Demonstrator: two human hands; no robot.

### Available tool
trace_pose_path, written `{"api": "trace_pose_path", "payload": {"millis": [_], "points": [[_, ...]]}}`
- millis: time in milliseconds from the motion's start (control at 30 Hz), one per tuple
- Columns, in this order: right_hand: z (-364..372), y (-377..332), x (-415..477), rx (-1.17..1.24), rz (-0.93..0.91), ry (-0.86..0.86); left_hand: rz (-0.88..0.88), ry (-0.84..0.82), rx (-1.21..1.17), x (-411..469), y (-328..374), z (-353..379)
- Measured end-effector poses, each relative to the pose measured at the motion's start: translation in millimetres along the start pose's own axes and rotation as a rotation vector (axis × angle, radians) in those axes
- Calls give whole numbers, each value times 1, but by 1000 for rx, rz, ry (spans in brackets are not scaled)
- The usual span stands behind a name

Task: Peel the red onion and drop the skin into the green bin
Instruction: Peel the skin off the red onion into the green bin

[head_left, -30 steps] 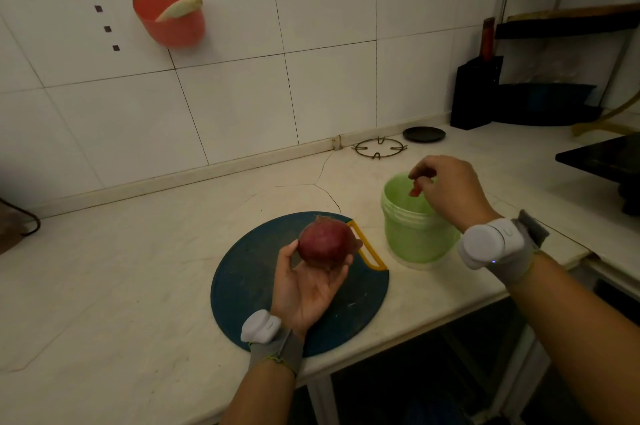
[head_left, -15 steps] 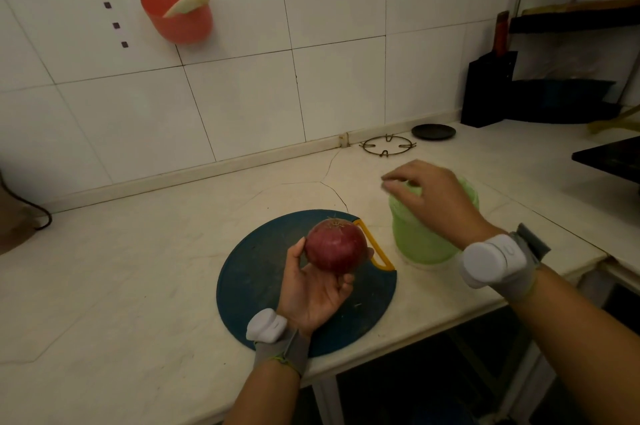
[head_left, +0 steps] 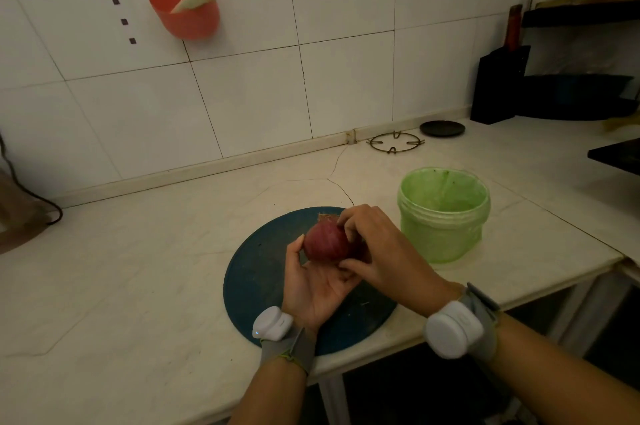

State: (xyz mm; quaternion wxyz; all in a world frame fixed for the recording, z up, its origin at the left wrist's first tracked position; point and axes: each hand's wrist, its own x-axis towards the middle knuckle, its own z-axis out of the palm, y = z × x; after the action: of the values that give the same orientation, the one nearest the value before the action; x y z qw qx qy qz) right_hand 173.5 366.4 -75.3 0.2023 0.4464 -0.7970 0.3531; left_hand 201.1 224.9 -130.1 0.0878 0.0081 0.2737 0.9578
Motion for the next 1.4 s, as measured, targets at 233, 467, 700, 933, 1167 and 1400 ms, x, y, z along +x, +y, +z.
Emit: {"api": "trace_pose_path", "payload": {"millis": [233, 467, 700, 933, 1167, 1400], "points": [[-4, 8, 8, -39, -3, -67, 1, 16, 12, -1, 1, 3], [-16, 12, 12, -13, 93, -179, -39, 73, 53, -1, 1, 7], [-19, 15, 12, 56, 125, -140, -9, -4, 2, -2, 2, 10], [-13, 15, 10, 157, 153, -95, -7, -10, -45, -4, 2, 14], [-23, 17, 11, 341, 225, -75, -12, 46, -99, -4, 0, 15], [-20, 15, 12, 309, 202, -55, -9, 33, -111, -5, 2, 14]]}}
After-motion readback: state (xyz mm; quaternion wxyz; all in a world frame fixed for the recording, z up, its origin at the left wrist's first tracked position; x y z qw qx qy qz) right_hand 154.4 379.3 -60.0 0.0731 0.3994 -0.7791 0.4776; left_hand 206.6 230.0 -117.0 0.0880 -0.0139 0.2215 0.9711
